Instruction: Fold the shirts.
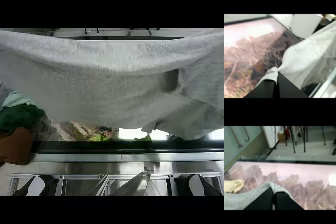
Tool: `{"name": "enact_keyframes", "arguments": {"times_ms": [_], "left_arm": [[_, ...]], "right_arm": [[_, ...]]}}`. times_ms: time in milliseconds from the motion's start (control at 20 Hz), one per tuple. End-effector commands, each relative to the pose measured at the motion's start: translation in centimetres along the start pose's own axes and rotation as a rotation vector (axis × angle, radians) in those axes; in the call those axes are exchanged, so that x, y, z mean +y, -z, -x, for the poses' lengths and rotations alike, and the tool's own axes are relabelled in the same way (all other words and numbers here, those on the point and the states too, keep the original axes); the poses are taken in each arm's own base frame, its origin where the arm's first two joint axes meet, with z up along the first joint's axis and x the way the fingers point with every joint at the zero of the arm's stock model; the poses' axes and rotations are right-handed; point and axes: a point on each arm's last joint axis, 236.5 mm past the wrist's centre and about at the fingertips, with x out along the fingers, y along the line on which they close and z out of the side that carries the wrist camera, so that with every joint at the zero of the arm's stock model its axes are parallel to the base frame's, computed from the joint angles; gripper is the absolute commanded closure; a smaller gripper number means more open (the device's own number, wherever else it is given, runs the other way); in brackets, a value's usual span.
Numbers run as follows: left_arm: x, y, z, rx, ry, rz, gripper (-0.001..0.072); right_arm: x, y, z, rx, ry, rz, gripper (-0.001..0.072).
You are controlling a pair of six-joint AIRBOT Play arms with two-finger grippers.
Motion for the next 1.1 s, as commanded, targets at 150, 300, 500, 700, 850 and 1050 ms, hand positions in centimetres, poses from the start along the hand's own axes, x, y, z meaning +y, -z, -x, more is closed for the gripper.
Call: {"name": "enact_keyframes", "arguments": {"times_ms": [150, 300, 500, 700, 850, 1050], "left_arm": [[7.6, 6.9, -3.7, 0.175, 0.117, 0.284, 0.0685], [14.2, 14.2, -9.3, 0.377, 0.083, 0.415, 0.0685], [21.1, 23.8, -17.1, 0.587, 0.088, 0.565, 0.0686], [26.0, 29.3, -22.5, 0.679, 0.12, 0.705, 0.0688], [28.8, 28.9, -24.7, 0.655, 0.092, 0.694, 0.0689], [30.9, 26.1, -25.5, 0.594, 0.046, 0.611, 0.0689]], "right_arm": [[-4.3, 4.3, -3.5, 0.134, -0.013, -0.114, 0.069], [-10.3, 12.5, -8.5, 0.28, 0.063, -0.224, 0.0691], [-16.0, 25.0, -15.7, 0.469, 0.098, -0.337, 0.0691], [-20.7, 32.0, -21.0, 0.491, 0.152, -0.432, 0.0691], [-23.2, 32.6, -23.0, 0.403, 0.18, -0.467, 0.0691], [-25.3, 31.8, -22.9, 0.369, 0.229, -0.386, 0.069]]}}
